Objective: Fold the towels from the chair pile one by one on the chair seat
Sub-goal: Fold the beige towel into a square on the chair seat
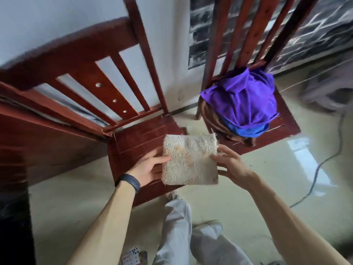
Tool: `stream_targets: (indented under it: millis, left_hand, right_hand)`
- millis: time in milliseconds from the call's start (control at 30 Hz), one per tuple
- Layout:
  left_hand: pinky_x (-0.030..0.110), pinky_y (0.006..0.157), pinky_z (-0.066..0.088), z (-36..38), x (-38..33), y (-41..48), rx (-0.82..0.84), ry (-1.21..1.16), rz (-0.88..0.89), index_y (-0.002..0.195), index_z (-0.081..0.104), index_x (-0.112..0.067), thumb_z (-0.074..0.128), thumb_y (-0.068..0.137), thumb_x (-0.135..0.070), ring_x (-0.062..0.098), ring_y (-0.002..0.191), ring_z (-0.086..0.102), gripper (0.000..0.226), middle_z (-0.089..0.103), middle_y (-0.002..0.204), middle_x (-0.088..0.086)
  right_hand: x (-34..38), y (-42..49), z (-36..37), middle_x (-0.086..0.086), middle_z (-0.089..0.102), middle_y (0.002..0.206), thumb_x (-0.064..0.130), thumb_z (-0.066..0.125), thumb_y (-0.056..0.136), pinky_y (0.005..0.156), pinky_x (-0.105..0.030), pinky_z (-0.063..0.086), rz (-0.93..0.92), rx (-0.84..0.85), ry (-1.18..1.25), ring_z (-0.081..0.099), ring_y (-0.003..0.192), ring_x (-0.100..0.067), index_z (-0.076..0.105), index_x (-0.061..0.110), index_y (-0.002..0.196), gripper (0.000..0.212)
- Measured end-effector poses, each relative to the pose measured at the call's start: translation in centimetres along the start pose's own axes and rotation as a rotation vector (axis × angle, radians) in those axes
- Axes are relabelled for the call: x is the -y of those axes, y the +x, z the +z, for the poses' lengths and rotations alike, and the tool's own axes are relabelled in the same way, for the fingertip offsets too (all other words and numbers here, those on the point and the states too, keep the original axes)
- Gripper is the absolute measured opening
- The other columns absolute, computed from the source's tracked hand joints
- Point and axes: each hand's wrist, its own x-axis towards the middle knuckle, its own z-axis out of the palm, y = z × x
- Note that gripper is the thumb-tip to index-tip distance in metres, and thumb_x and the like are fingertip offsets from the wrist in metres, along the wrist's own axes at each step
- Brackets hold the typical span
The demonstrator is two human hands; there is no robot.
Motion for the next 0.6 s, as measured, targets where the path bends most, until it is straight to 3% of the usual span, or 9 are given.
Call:
stream_targets:
  millis: [133,267,333,433,600]
  left_hand:
    - [0.039,0.081,0.053,12.3,-4.7,-5.3,0.140,0.125,0.081,0.120,0.067,-0.026,0.073,0.079,-0.009,0.027,0.097,0.068,0.045,0.072,0.112,0.007]
    - [0.030,0.063,0.049,25.6,-8.1,-9.3,0.306,0.327,0.114,0.129,0.059,-0.021,0.070,0.083,-0.006,0.017,0.071,0.063,0.049,0.068,0.094,0.003]
    - [0.030,0.062,0.050,32.4,-9.3,-10.9,0.391,0.396,0.133,0.130,0.058,-0.020,0.070,0.084,-0.006,0.018,0.065,0.063,0.050,0.068,0.096,0.006]
    - [0.040,0.076,0.048,42.0,-10.4,-12.7,0.523,0.473,0.158,0.123,0.064,-0.027,0.076,0.078,-0.006,0.024,0.075,0.062,0.050,0.070,0.104,0.009]
    - [0.033,0.066,0.051,56.8,-11.2,-13.9,0.725,0.660,0.220,0.102,0.070,-0.031,0.066,0.083,-0.004,0.018,0.070,0.063,0.034,0.071,0.089,0.000]
  right_hand:
    - [5.2,-12.3,-6.2,-0.003,0.067,0.096,0.009,0.064,0.094,0.068,-0.028,0.055,-0.208,-0.127,-0.004,0.069,0.090,-0.014,0.065,0.022,0.116,0.026]
    - [8.6,-24.6,-13.4,-0.003,0.062,0.088,0.005,0.063,0.094,0.064,-0.025,0.056,-0.406,-0.333,0.097,0.066,0.090,-0.014,0.064,0.028,0.117,0.033]
    - [9.6,-30.3,-16.6,-0.004,0.065,0.091,0.005,0.063,0.095,0.064,-0.023,0.056,-0.489,-0.456,0.156,0.068,0.087,-0.010,0.064,0.035,0.114,0.036]
    - [10.3,-37.0,-21.2,-0.008,0.069,0.097,0.006,0.063,0.095,0.067,-0.030,0.055,-0.609,-0.617,0.215,0.069,0.092,-0.016,0.065,0.039,0.115,0.038]
    - [11.3,-44.2,-28.6,-0.015,0.070,0.109,0.014,0.064,0.094,0.077,-0.046,0.060,-0.745,-0.823,0.283,0.069,0.104,-0.027,0.064,0.033,0.124,0.035]
